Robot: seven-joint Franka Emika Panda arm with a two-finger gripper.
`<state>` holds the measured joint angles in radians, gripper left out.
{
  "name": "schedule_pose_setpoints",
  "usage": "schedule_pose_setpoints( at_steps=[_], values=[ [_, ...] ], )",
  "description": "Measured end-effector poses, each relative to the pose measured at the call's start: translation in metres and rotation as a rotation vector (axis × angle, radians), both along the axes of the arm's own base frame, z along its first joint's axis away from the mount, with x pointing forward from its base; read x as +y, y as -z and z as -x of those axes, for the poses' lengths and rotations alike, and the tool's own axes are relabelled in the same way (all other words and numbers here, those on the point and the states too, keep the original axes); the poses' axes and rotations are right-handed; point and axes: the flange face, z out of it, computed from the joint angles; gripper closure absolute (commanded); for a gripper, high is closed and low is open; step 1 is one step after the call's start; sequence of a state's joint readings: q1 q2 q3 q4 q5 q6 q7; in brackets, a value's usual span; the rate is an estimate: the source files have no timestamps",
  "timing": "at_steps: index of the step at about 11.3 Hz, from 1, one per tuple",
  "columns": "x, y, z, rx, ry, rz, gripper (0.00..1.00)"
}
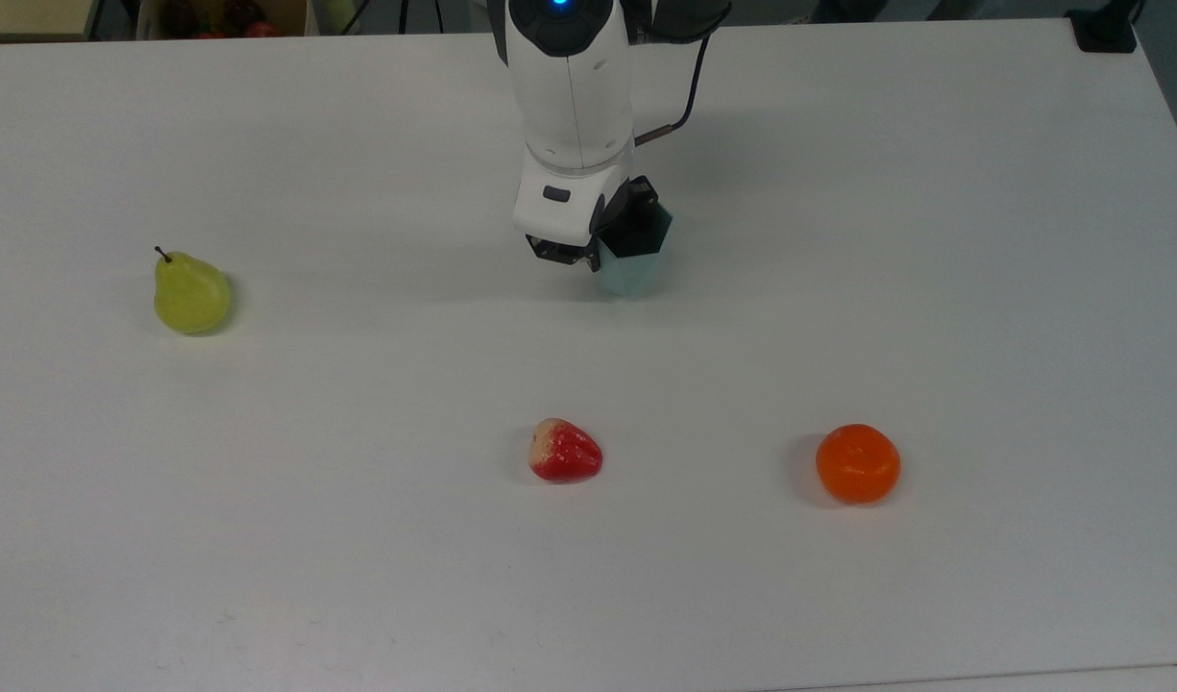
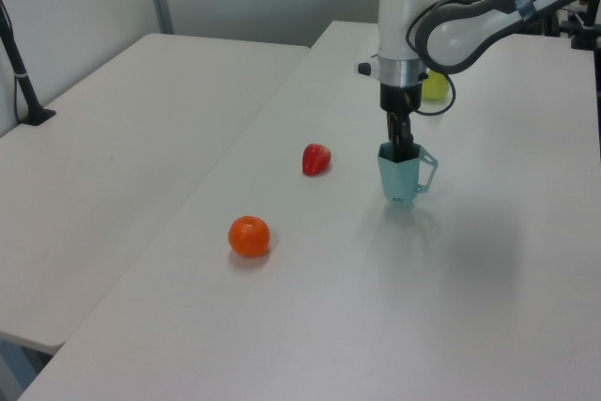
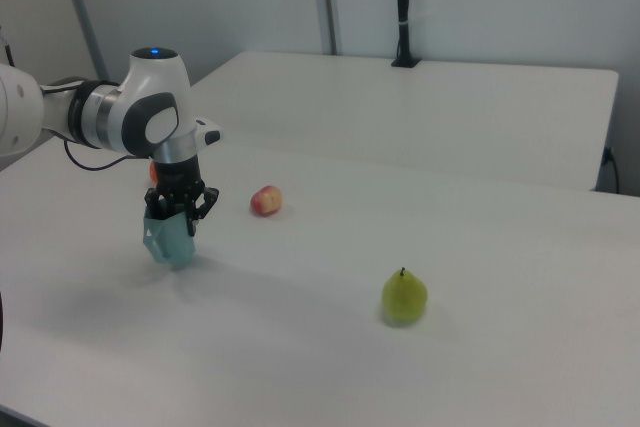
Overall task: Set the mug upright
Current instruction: 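Lower the upright mug onto the table and open the gripper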
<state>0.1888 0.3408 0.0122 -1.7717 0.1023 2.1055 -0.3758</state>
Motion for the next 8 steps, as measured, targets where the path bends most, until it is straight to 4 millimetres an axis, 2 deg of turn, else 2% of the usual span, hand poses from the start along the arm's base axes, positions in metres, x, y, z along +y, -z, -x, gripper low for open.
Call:
schedule_pose_setpoints(
  at_steps=[2,3,4,5,8],
  values=[
    [0.003,0.011,-0.002,0.000,-0.007,-0.001,0.93],
    [0.004,0.015,-0.003,0.000,-0.008,-0.001,0.72],
    [0.004,0.016,-0.003,-0.001,-0.009,-0.001,0.24],
    [0.005,0.015,-0.004,-0.003,-0.009,-0.001,0.00],
    [0.002,0.004,-0.006,-0.012,0.030,-0.003,0.00]
  ],
)
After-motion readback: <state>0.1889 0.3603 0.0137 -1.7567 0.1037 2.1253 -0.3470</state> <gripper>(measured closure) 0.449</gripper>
